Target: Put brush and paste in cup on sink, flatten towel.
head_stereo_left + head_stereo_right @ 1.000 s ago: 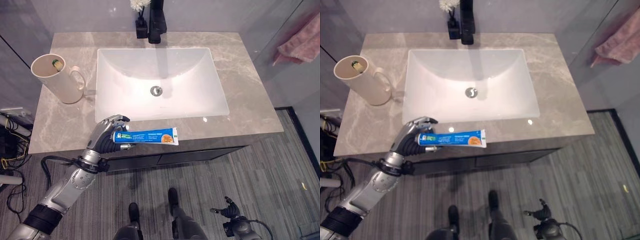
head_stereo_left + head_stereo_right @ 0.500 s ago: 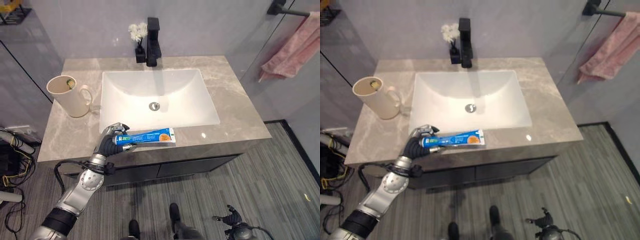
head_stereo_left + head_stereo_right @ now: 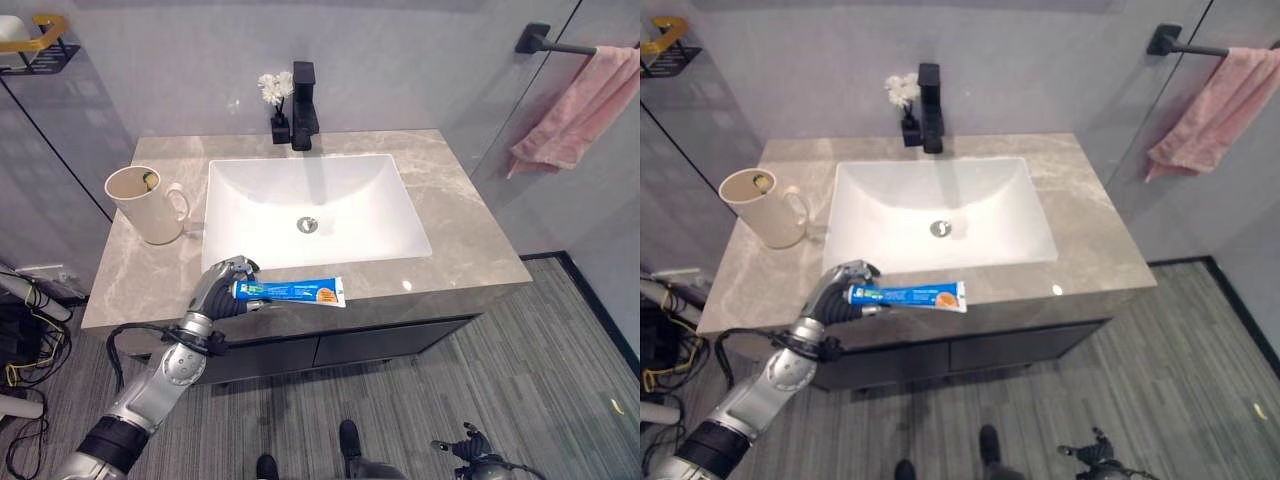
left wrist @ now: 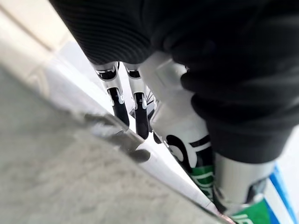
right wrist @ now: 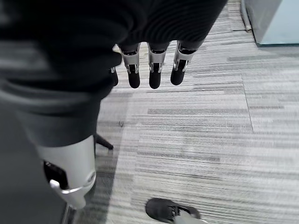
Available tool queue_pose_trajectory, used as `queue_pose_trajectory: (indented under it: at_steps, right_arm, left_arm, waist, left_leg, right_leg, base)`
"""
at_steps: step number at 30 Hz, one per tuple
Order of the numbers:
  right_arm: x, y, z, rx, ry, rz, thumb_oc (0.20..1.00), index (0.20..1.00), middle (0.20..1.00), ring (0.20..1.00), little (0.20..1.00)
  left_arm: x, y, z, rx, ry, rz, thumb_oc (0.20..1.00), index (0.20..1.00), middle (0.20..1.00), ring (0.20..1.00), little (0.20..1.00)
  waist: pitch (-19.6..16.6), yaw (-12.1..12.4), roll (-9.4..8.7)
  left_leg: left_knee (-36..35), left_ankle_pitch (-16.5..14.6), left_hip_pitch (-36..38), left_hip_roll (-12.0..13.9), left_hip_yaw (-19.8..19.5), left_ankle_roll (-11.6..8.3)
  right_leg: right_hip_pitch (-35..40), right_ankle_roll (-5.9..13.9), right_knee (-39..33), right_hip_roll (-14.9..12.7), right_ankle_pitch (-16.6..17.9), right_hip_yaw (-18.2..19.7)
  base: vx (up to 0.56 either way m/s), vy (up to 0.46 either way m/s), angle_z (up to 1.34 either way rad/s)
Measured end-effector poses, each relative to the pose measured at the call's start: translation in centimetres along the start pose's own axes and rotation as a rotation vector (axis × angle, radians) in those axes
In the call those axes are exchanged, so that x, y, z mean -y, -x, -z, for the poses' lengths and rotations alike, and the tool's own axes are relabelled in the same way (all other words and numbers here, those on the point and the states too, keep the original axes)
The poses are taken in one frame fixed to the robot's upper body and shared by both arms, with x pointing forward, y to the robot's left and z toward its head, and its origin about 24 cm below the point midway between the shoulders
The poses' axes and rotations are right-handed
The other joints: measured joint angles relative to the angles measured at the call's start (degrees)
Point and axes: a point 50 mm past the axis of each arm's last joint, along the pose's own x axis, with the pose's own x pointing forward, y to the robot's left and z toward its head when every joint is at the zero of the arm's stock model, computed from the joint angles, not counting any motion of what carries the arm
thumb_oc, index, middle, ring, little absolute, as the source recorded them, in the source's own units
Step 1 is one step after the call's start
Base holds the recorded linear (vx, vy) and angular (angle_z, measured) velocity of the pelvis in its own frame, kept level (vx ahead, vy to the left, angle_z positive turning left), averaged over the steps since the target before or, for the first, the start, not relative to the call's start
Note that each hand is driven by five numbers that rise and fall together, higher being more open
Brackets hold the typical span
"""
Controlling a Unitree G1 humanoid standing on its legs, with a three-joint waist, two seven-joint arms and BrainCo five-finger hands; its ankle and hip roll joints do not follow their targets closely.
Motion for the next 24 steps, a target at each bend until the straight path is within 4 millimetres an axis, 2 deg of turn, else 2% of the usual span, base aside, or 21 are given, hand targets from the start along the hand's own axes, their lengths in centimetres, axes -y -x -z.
queue_pose_trajectory:
  at_steps: [8,15,18,22,23,24]
  right_arm:
    - [1.9,0.1,2.2,-0.117,-0.245,0.102,1.0,1.0,1.0,1.0,1.0]
    - [3.9,0.3,3.7,-0.192,-0.504,0.205,1.0,1.0,1.0,1.0,1.0]
    - [4.5,0.3,3.8,-0.198,-0.558,0.231,1.0,1.0,1.0,1.0,1.0]
    - [6.6,0.0,3.2,-0.166,-0.647,0.294,1.0,1.0,1.0,1.0,1.0]
    - [8.5,-0.2,2.2,-0.119,-0.68,0.347,1.0,1.0,1.0,1.0,1.0]
    - [9.5,-0.3,1.6,-0.09,-0.679,0.373,1.0,1.0,1.0,1.0,1.0]
  left_arm:
    - [-1.0,-0.5,-0.8,0.058,-0.085,-0.059,0.2,0.2,0.2,0.2,0.2]
    - [-2.7,-1.2,-2.1,0.151,-0.179,-0.106,0.2,0.2,0.2,0.2,0.2]
    - [-3.0,-1.5,-2.5,0.176,-0.187,-0.123,0.2,0.2,0.2,0.2,0.2]
    - [-3.5,-2.0,-2.9,0.196,-0.203,-0.162,0.2,0.2,0.2,0.2,0.2]
    - [-4.2,-2.2,-3.1,0.204,-0.207,-0.206,0.2,0.2,0.2,0.2,0.2]
    - [-4.5,-2.3,-3.1,0.206,-0.211,-0.225,0.2,0.2,0.2,0.2,0.2]
  waist:
    - [-0.4,-0.4,0.23]
    - [-1.41,-1.42,-1.12]
    - [-1.82,-1.55,-1.72]
    - [-1.9,-1.67,-1.83]
    - [-1.92,-2.07,-1.86]
    - [-1.9,-2.27,-1.84]
  left_leg:
    - [-0.26,-0.05,0.84,0.07,-0.08,0.0]
    - [-0.29,-0.14,0.95,0.16,0.03,-0.05]
    - [-0.28,-0.15,1.03,0.22,0.1,-0.05]
    - [-0.29,-0.25,1.36,0.22,0.18,-0.14]
    - [-0.3,-0.27,1.4,0.24,0.23,-0.15]
    - [-0.3,-0.27,1.43,0.24,0.24,-0.15]
  right_leg:
    - [0.85,-0.03,-0.01,0.08,-0.03,-0.06]
    - [0.91,-0.2,-0.01,0.2,-0.41,0.04]
    - [0.97,-0.2,-0.01,0.28,-0.15,0.06]
    - [1.3,-0.18,-0.01,0.31,-0.15,0.14]
    - [1.32,-0.17,-0.01,0.33,-0.16,0.17]
    - [1.34,-0.17,-0.01,0.33,-0.14,0.19]
  base:
    - [0.0,0.0,0.0]
    - [0.0,0.0,0.0]
    - [0.0,0.0,0.0]
    - [0.0,0.0,0.0]
    - [0.0,0.0,0.0]
    - [0.0,0.0,0.0]
